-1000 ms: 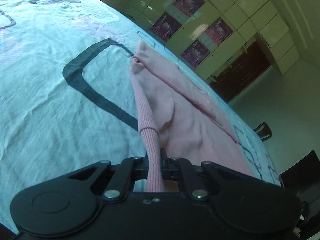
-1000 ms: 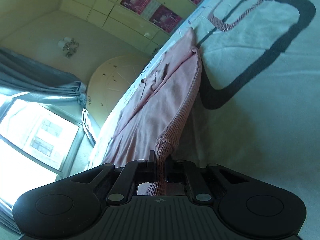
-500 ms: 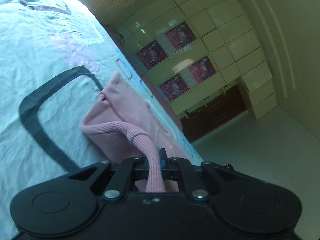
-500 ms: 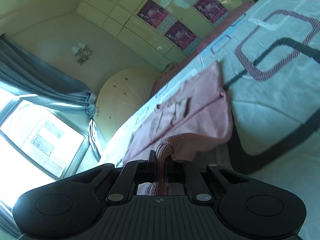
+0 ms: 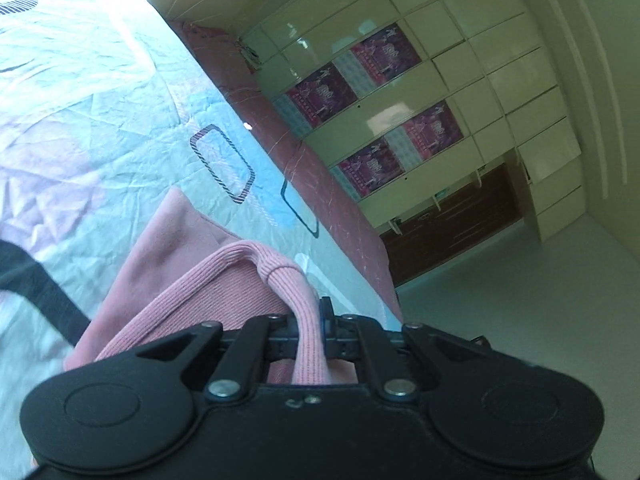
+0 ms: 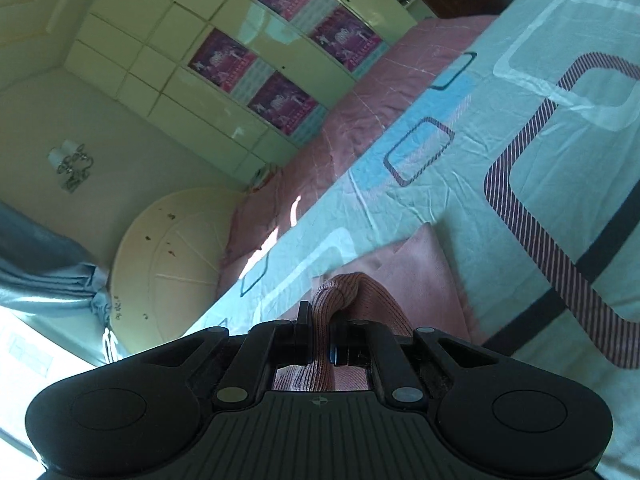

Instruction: Fold small clothes

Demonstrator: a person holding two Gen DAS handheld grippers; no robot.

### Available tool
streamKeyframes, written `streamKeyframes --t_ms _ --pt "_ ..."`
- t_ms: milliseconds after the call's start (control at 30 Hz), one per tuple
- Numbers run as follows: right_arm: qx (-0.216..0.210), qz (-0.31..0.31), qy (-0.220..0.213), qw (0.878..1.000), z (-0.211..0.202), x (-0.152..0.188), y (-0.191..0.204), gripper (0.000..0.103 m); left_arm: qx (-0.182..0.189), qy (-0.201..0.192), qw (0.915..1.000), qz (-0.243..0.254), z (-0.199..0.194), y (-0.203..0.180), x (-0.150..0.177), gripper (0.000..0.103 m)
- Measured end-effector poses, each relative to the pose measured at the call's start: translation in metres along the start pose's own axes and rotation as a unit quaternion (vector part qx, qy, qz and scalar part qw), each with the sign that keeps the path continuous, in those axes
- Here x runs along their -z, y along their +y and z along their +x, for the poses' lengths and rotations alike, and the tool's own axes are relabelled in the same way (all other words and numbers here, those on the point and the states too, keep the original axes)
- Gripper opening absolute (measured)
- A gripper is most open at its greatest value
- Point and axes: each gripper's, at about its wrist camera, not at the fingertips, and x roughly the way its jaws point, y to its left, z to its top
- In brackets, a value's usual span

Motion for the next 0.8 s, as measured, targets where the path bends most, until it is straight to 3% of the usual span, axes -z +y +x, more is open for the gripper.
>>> streamKeyframes --t_ms 200,267,333,367,400,433,500,600,667,733,800 --pt "0.048 0.016 0.037 0.998 0.082 -0.021 -0.024 0.007 -0.037 0.059 0.9975 0.016 0.076 0.021 -0.025 0.005" --pt "0.058 0.007 0.046 0.997 0.098 -0.022 -0.03 0.007 -0.037 0.073 0.9965 0.018 0.091 0.028 -0.029 0.012" --pt "0.065 -0.009 0.053 0.996 0.102 -0.022 -0.03 0.022 -0.034 0.083 0.9957 0.023 0.095 0.03 -0.034 0.025" --pt "0.059 -0.023 0.038 0.997 0.095 -0.022 -0.028 0.048 -0.025 0.08 0.9959 0.034 0.092 0.027 -0.036 0.03" --pt "0.05 -0.04 0.014 0.998 0.086 -0.022 -0.026 0.067 -0.018 0.072 0.9961 0.049 0.087 0.025 -0.037 0.046" --pt "0.05 -0.056 -0.005 0.997 0.079 -0.022 -0.024 0.071 -0.019 0.055 0.9958 0.071 0.078 0.021 -0.039 0.064" --pt "0.045 -0.075 -0.008 0.996 0.072 -0.025 -0.023 0.072 -0.026 0.035 0.9922 0.117 0.068 0.015 -0.042 0.074" --pt "0.077 -0.16 0.01 0.984 0.08 -0.025 -0.009 0.071 -0.058 0.059 0.9777 0.193 0.074 0.008 -0.049 0.066" --pt "0.089 -0.211 0.029 0.973 0.092 -0.022 0.001 0.062 -0.076 0.091 0.9648 0.235 0.086 0.004 -0.052 0.058" --pt "0.111 -0.259 0.049 0.958 0.108 -0.016 0.007 0.058 -0.102 0.131 0.9437 0.286 0.102 -0.002 -0.048 0.046" --pt "0.141 -0.298 0.077 0.941 0.127 -0.008 0.01 0.047 -0.123 0.158 0.9215 0.333 0.117 -0.005 -0.038 0.045"
